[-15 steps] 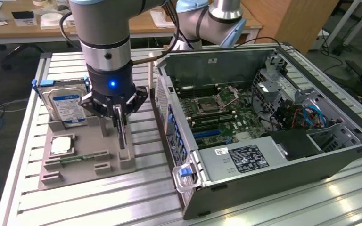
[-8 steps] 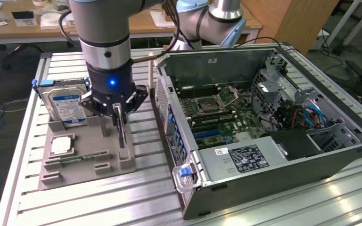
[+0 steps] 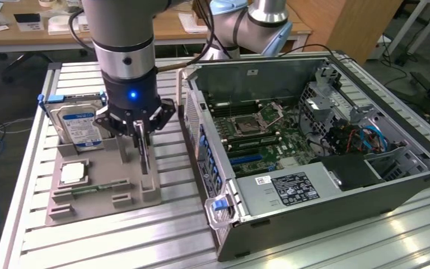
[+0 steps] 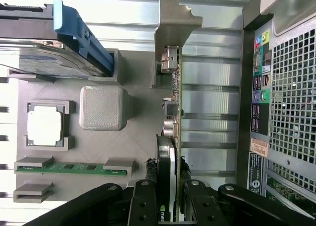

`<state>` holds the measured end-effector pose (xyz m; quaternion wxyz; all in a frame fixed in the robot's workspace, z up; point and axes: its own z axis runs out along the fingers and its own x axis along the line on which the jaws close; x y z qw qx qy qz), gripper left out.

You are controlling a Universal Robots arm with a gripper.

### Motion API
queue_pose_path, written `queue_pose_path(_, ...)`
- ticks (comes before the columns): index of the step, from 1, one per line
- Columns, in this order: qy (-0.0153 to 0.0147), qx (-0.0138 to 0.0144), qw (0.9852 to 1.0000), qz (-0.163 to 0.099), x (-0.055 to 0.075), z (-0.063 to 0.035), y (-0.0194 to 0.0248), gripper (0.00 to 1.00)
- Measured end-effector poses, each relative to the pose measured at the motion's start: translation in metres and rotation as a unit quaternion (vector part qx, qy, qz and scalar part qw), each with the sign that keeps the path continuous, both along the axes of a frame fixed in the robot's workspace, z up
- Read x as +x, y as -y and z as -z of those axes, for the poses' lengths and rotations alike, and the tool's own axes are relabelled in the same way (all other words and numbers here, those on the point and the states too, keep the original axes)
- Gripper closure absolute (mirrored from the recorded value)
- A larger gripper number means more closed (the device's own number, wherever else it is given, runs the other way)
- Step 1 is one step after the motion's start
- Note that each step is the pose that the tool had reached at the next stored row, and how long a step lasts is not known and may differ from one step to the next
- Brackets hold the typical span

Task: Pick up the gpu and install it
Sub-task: 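Pick up the gpu and move the gpu toward the slot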

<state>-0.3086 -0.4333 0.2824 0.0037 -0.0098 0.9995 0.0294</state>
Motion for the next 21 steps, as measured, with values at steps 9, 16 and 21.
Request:
queue_pose_path(9, 0.0, 0.0011, 1.0, 0.0, 0.0, -0.0091, 0.0, 0.73)
queue_pose_path(16, 0.0, 0.0012, 1.0, 0.0, 0.0, -0.0148, 0.0001, 0.73)
queue_pose_path(21, 0.0, 0.0012, 1.0, 0.0, 0.0, -0.02, 0.0001, 0.73)
